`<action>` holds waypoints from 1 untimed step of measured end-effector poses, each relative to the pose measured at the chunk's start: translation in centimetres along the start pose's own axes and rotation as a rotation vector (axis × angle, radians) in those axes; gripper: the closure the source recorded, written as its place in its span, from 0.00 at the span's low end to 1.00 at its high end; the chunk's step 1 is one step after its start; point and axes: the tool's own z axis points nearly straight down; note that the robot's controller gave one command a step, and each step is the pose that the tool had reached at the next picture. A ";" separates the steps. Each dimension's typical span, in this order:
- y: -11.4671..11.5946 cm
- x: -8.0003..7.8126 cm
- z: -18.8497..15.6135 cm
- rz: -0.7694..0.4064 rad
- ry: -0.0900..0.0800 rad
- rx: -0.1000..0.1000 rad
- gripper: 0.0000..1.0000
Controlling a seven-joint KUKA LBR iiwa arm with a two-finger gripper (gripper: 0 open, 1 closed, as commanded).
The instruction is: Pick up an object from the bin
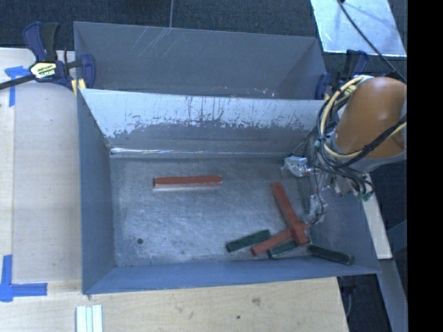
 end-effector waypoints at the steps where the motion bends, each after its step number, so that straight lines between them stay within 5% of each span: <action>1: -0.7 -2.5 0.2 -0.599 -0.008 0.003 0.00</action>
Offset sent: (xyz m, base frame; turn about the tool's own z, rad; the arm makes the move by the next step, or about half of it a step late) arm 0.0250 0.0004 -0.0025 -0.6000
